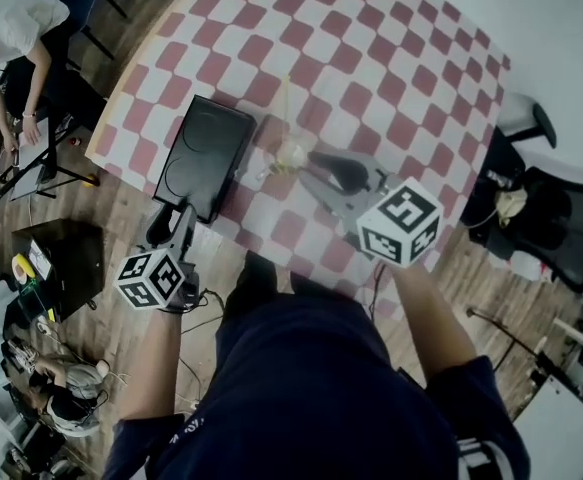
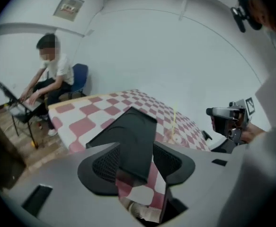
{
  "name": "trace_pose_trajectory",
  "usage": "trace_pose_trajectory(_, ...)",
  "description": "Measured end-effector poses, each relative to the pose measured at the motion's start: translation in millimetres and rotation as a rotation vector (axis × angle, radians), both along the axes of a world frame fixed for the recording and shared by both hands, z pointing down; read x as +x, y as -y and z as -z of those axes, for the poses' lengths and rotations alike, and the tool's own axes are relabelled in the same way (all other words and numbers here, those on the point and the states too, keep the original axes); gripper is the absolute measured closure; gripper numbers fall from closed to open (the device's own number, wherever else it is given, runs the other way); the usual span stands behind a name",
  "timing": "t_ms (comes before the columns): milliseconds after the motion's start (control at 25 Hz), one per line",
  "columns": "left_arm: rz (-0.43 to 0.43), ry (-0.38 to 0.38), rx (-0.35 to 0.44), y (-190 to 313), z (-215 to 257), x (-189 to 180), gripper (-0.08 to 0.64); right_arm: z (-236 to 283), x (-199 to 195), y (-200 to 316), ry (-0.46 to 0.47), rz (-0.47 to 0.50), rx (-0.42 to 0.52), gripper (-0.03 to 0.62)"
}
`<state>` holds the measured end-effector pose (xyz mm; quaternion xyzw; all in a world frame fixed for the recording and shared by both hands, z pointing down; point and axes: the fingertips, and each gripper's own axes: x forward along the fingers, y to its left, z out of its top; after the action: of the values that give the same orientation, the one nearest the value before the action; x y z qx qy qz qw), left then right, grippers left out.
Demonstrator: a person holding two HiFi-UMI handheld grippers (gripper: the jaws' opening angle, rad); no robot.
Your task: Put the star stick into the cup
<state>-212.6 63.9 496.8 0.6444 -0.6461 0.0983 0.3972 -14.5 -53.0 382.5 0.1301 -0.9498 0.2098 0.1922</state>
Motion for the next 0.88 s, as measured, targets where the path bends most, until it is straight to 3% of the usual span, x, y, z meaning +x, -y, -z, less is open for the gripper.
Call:
trace_pose_trajectory(200,0.233,-0.151,-0.098,-25.9,-37.0,-40.2,0.302,16.4,-69.1,26.4,0.015,0.053,-0.028,0.455)
trace_pose_trajectory(360,0.285,-0.338,-0.132,-24.9,-56.1,-38.1,0.301,-4.1,-129.6,34.0,-0.139,0.113,-0.032,0.436)
trace_pose_trajectory(440,0.297,-0.418,-0.145,-20.1,-65.2,-35.2,0.301,-4.5,-144.2,35.2,-0.143,0.104,-0.015,0.436)
trace_pose_trajectory(560,0.281,-0.452,-0.154,-11.0,-73.1,-35.5,0.301,-13.4,-127.3,46.1,-0.136,-0.005,-0.054,0.457)
trace_pose_trajectory(720,0.24,-0.409,-0.203,-6.7,-74.5,-36.2,0.302,-27.1,-72.7,66.5,-0.143,-0.181,-0.105,0.488)
trace_pose_trajectory(880,0.235,-0.352,-0.21,1.3,-68.2,-46.2,0.321,-44.7,-26.4,77.3,-0.154,-0.28,-0.166,0.489)
